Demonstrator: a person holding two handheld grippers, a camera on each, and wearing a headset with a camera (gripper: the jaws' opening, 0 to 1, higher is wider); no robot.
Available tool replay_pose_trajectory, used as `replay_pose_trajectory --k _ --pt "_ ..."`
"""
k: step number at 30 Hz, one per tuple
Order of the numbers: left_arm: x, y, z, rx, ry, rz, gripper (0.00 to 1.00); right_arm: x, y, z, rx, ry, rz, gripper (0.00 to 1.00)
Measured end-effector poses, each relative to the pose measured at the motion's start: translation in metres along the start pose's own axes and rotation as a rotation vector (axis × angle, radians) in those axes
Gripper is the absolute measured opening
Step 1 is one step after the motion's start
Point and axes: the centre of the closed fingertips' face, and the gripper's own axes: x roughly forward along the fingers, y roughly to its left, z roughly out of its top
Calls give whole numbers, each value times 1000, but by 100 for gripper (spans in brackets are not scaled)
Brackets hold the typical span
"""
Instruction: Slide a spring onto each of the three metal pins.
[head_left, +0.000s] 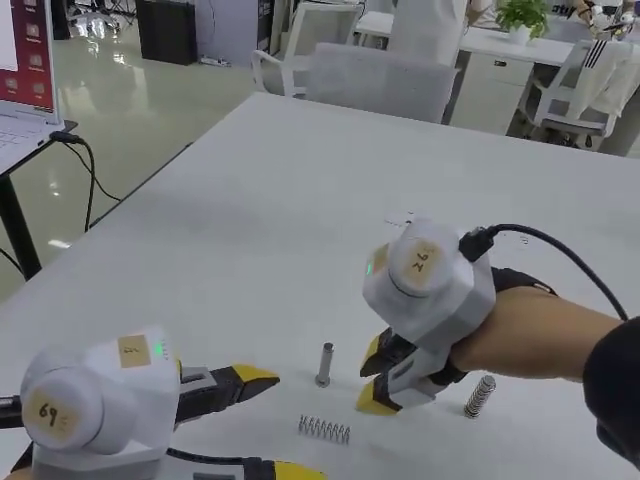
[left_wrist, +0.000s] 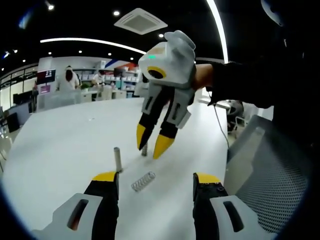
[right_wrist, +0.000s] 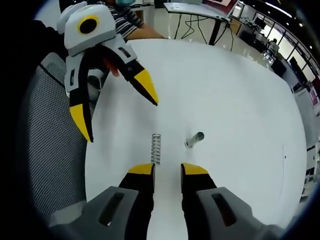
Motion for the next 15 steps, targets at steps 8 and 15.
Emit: replay_pose_trajectory --k 8,15 --pt "0 0 -2 -1 3 -1 54 23 13 -3 10 21 40 16" --pt "-1 1 -2 -3 8 4 53 35 14 -8 29 37 48 13"
